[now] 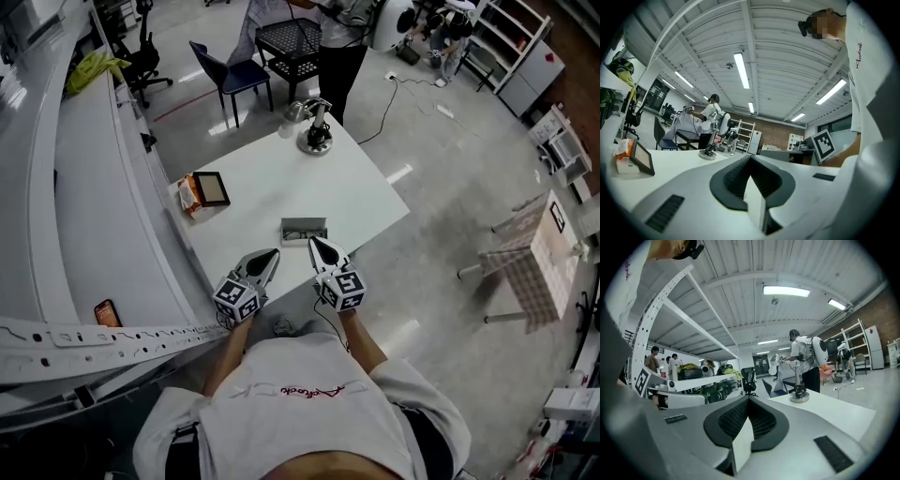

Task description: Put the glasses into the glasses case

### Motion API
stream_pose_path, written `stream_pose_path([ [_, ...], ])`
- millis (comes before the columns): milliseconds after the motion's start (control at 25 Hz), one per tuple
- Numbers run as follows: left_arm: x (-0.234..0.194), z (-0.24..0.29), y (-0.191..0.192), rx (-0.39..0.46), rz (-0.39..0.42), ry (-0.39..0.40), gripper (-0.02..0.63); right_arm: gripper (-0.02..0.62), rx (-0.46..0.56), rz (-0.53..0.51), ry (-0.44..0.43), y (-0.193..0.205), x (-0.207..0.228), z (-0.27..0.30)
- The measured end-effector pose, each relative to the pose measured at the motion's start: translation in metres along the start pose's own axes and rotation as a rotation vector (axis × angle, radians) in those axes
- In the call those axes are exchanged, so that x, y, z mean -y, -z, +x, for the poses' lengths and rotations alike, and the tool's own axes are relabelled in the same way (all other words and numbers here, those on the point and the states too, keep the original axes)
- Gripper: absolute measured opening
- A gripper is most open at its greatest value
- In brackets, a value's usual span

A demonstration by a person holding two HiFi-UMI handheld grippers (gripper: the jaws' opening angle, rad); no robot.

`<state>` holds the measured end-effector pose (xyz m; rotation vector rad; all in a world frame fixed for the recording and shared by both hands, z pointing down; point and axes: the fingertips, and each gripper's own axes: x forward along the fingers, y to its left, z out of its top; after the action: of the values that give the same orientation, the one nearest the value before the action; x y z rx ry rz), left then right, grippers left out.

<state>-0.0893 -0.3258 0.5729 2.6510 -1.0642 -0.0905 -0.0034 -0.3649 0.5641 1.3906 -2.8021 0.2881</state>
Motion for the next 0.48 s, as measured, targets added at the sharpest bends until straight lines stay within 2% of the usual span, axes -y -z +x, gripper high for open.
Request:
stream_pose_path([
  [280,0.019,-0.011,0.003,0.003,0.008,-0.021,0.014,0.005,-0.010,-0.089,0.012,-0.002,-0.012,-0.030],
  [480,0.049,-0.015,0.008,0.003,0.017,-0.024,0.014,0.005,-0.024,-0.122,0.015,0.000,-0.012,-0.062],
])
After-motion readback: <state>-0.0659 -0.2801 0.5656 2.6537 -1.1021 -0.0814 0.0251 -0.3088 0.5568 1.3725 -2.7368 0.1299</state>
